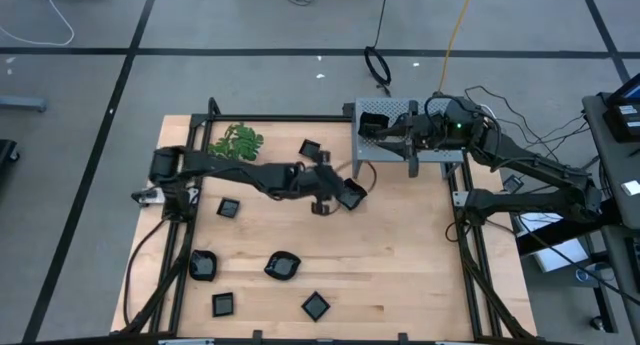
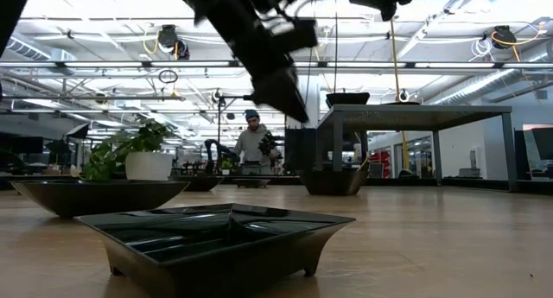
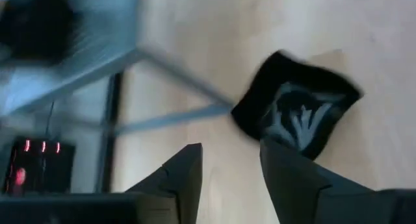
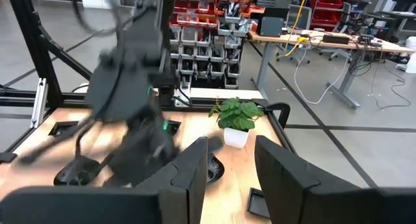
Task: Pick & Place Mini shaped plates
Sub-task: Move the leaf shaped plate to the center of the table
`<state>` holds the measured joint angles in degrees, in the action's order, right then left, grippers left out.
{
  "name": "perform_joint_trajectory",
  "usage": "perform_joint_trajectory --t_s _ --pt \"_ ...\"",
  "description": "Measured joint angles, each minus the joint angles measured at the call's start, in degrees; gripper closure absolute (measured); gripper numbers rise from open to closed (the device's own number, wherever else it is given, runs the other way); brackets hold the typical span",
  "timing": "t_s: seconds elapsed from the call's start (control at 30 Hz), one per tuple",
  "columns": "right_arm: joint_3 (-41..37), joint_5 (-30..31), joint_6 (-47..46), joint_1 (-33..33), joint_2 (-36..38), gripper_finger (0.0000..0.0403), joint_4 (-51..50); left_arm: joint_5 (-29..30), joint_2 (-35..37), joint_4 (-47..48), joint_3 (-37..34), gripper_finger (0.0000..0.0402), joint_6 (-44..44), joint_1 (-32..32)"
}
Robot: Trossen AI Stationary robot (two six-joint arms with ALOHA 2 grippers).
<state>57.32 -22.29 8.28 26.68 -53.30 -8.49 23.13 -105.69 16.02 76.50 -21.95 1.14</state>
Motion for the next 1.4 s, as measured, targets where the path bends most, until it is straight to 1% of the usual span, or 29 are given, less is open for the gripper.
perform_joint_trajectory --t_s 0.07,0.1,0.2,0.27,0.3,0.4,0.5,0.6,0.67,0.8,0.97,1.17,1.4 --pt "0.0 0.0 0.0 0.0 0.0 0.0287 0.0 0.2 3.1 4.9 0.0 0.0238 6.7 0.6" --pt "0.0 0.0 0.0 0.0 0.0 0.0287 -0.2 -0.3 4.4 7.4 0.0 0.0239 11.6 0.9" --pt "0.0 0.0 0.0 0.0 0.0 0.0287 -0.8 -4.4 8.4 14.9 0.0 0.0244 26.4 2.2" --pt "0.0 0.0 -0.1 0.0 0.0 0.0287 -1.0 -7.3 10.6 18.5 0.0 0.0248 32.7 3.2" --pt "0.0 0.3 -0.1 0.0 0.0 0.0287 -0.9 -8.1 11.5 21.2 0.0 0.025 34.2 3.6" --pt "0.0 3.9 -0.1 -0.1 0.0 0.0287 -0.7 -7.9 13.1 28.1 0.0 0.0254 37.4 4.7" --pt "0.0 7.5 -0.1 -0.1 0.0 0.0287 -0.8 -9.0 13.1 37.0 -0.1 0.0254 41.7 6.4" --pt "0.0 10.2 -0.1 -0.1 0.0 0.0287 -0.8 -11.1 12.1 41.9 -1.5 0.0254 44.2 8.2" --pt "0.0 10.6 -0.1 -0.1 -0.1 0.0287 -0.8 -11.6 11.7 42.7 -3.0 0.0254 44.5 9.2" --pt "0.0 10.5 -0.1 -0.1 -0.2 0.0287 -0.8 -12.7 11.2 39.4 -6.7 0.0254 40.9 10.5" --pt "0.0 10.5 -0.2 -0.1 -0.2 0.0287 -0.8 -12.8 11.2 28.9 -13.6 0.0254 36.0 10.8" --pt "0.0 10.5 -3.8 -0.1 -0.2 0.0287 -0.4 -12.8 11.2 19.0 -20.0 0.0254 29.5 10.7" --pt "0.0 10.5 -6.8 -0.1 -0.2 0.0287 -0.4 -12.8 11.2 10.6 -26.0 0.0254 17.9 10.3"
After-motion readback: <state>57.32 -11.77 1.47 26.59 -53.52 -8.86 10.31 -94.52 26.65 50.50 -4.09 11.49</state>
